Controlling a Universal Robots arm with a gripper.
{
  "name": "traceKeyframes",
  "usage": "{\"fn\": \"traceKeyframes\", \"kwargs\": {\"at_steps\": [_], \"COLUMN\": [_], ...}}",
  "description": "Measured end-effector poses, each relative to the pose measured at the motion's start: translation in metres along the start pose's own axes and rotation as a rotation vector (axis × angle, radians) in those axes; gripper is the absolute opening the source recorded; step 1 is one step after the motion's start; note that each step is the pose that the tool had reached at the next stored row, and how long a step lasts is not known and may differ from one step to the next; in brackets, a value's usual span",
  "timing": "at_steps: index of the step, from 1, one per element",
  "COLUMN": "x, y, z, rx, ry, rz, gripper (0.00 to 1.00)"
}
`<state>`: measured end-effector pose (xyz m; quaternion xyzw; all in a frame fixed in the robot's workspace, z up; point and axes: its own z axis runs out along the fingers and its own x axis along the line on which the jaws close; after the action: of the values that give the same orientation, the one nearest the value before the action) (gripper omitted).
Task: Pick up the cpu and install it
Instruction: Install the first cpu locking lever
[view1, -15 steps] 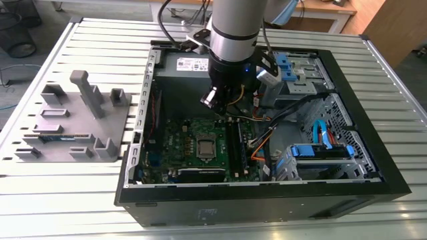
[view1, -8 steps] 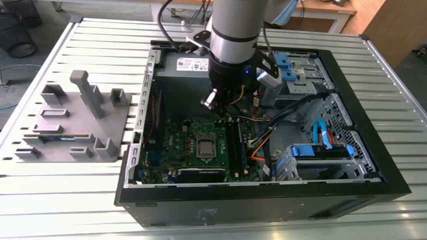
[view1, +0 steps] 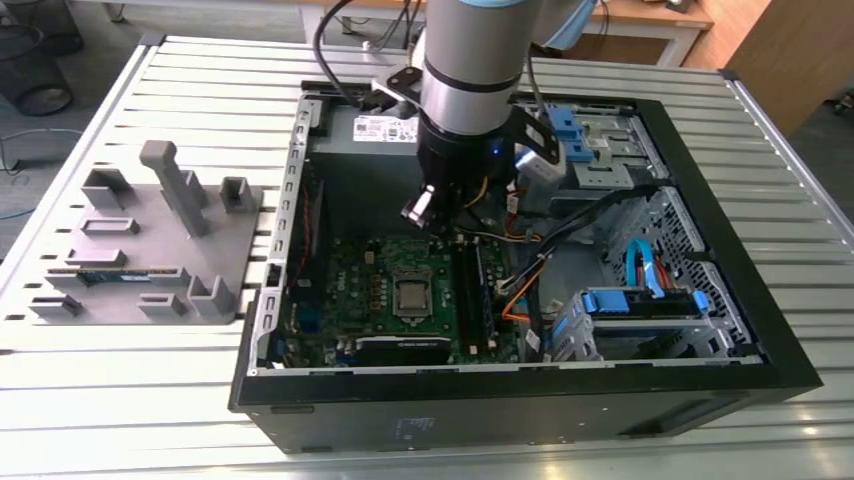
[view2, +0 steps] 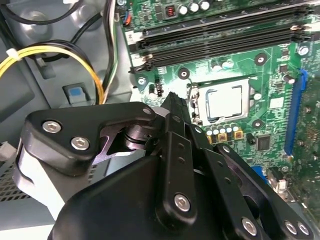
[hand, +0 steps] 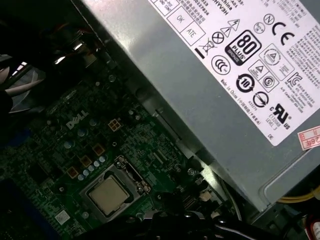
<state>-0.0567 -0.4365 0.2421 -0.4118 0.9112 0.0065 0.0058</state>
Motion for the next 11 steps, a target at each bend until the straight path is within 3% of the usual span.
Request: {"fn": "traceKeyframes", "kwargs": {"at_steps": [11], "x": [0.0090], "y": [-0.0079], "z": [-0.0002], "rx": [0.0000], "ry": [0.0000], "rz": [0.000], "gripper": [0.11]}}
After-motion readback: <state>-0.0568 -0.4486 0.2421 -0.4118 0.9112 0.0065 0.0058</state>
